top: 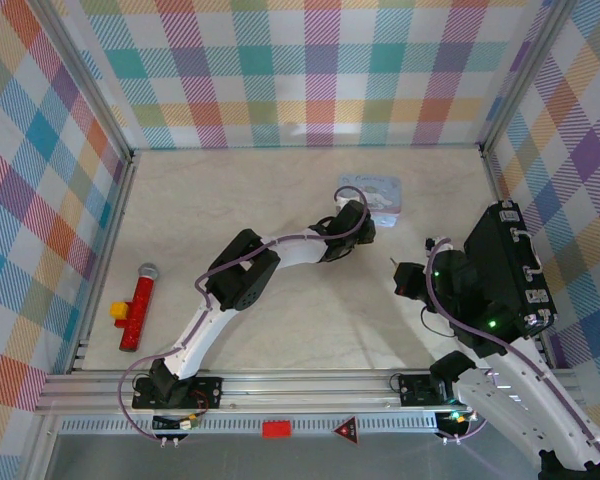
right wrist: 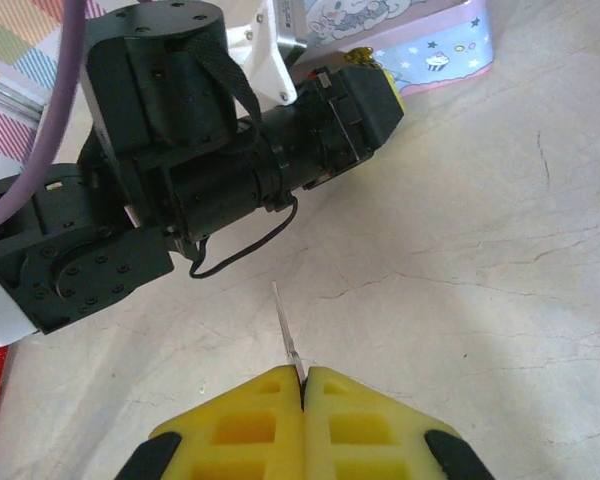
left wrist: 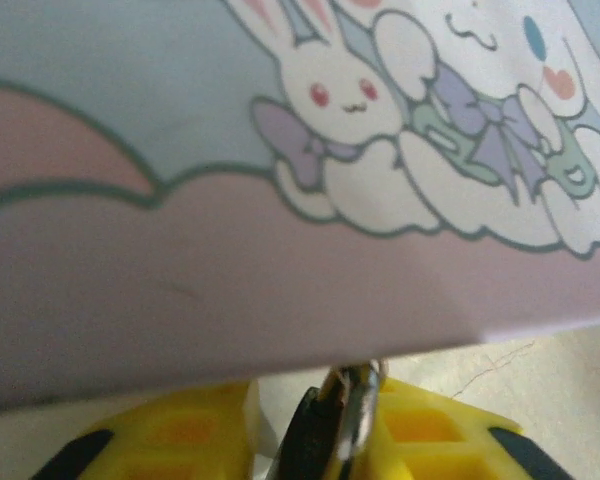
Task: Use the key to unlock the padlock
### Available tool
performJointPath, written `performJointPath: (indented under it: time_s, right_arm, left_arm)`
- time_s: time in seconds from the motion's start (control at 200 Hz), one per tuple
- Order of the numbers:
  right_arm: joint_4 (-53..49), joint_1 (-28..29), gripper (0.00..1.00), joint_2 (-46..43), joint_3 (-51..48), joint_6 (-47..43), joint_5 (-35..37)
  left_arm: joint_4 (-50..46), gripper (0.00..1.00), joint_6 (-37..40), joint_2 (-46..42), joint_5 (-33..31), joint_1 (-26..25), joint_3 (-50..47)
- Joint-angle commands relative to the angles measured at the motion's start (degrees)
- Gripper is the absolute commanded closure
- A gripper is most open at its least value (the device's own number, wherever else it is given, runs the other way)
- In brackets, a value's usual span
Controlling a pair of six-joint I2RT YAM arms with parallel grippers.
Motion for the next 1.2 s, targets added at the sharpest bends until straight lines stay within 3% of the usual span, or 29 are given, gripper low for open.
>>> performJointPath:
  time_s: [0.0, 0.335, 0.44, 0.84, 1.015, 1.19]
  right_arm:
    - [1.4, -0.1, 1.00, 1.1, -0.9, 1.6, -1.3]
    - [5.0, -0.1, 1.00, 6.4, -1.4, 2.9, -5.5]
    - [7.3, -0.1, 1.00, 8.8, -1.7, 3.5, -7.3]
    - [17.5, 1.3, 1.00, 22.3, -0.5, 5.1, -13.3]
    - [20.1, 3.4, 1.00, 26.5, 0.1, 5.5, -13.4]
    - [22.0, 3.9, 1.00, 29.1, -0.2, 6.7, -14.4]
  left_arm:
    - [-1.9, 0.79, 1.5, -3.7, -1.1, 0.7, -3.9]
    - [1.0, 0.87, 3.8, -16.2, 0.3, 4.5, -20.6]
    - [-1.2, 0.88, 3.5, -21.1, 3.3, 7.3, -26.7]
    - [-6.7, 0.90, 5.0, -42.5, 4.4, 15.4, -51.2]
    - [-10.8, 0.89, 1.9, -53.5, 0.1, 14.3, -58.9]
    - [-14.0, 0.87, -1.2, -58.6, -2.8, 9.6, -61.2]
